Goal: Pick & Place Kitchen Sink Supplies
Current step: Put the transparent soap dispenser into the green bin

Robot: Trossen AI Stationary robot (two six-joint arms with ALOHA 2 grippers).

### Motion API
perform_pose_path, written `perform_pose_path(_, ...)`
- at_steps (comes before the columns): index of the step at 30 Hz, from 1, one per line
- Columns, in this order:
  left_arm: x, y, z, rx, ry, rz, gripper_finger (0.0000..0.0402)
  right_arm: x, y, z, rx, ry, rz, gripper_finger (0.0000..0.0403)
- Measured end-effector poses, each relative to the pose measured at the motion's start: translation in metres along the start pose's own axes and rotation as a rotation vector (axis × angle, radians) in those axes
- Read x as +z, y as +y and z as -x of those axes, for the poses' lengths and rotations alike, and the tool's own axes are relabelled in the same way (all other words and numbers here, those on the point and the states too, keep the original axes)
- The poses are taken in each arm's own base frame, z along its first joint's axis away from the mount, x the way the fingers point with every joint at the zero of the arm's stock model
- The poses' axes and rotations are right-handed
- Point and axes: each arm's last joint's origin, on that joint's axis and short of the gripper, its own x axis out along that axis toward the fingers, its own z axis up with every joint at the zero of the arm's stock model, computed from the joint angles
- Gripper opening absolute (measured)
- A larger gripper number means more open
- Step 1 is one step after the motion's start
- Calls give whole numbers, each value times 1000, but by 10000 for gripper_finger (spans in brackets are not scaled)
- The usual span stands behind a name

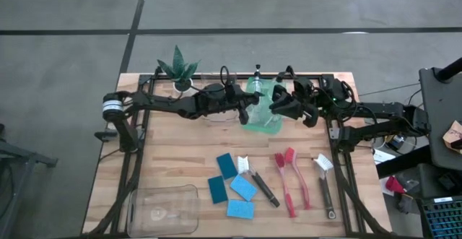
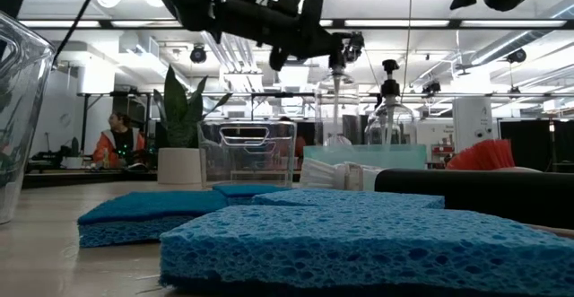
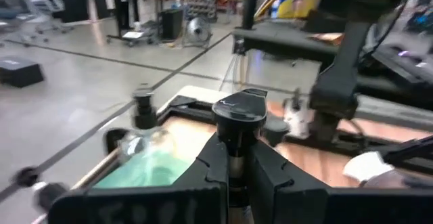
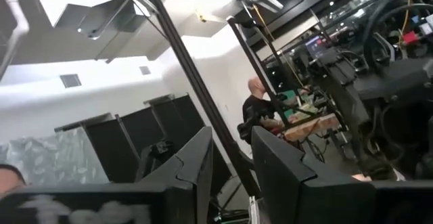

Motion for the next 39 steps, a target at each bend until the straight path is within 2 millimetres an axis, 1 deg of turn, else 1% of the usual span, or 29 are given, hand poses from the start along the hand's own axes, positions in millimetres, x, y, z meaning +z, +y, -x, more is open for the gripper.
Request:
perform_pose_path(3,-8,0,-6,-4,-6,14,24,0,0,0,6,8,13,104)
perform_pose_path(7,-21,1,-12,1,35,19,22,0,0,0,8,9,17,108)
perform_pose_path(13,-34,1,-18,3,64,17,30,0,0,0,13,14,36,105)
perform_pose_path(24,-41,1,-17,4,99,37,52,-1,1,0,24,25,39,97)
perform_pose_path(29,-44,1,-15,4,90,53,78,-1,1,0,24,25,38,105)
perform_pose_path(34,-46,-1,-13,-7,65,70,122,-1,1,0,25,27,37,109)
perform_pose_path(39,-46,-6,-12,-70,73,112,167,-1,1,0,29,31,36,102)
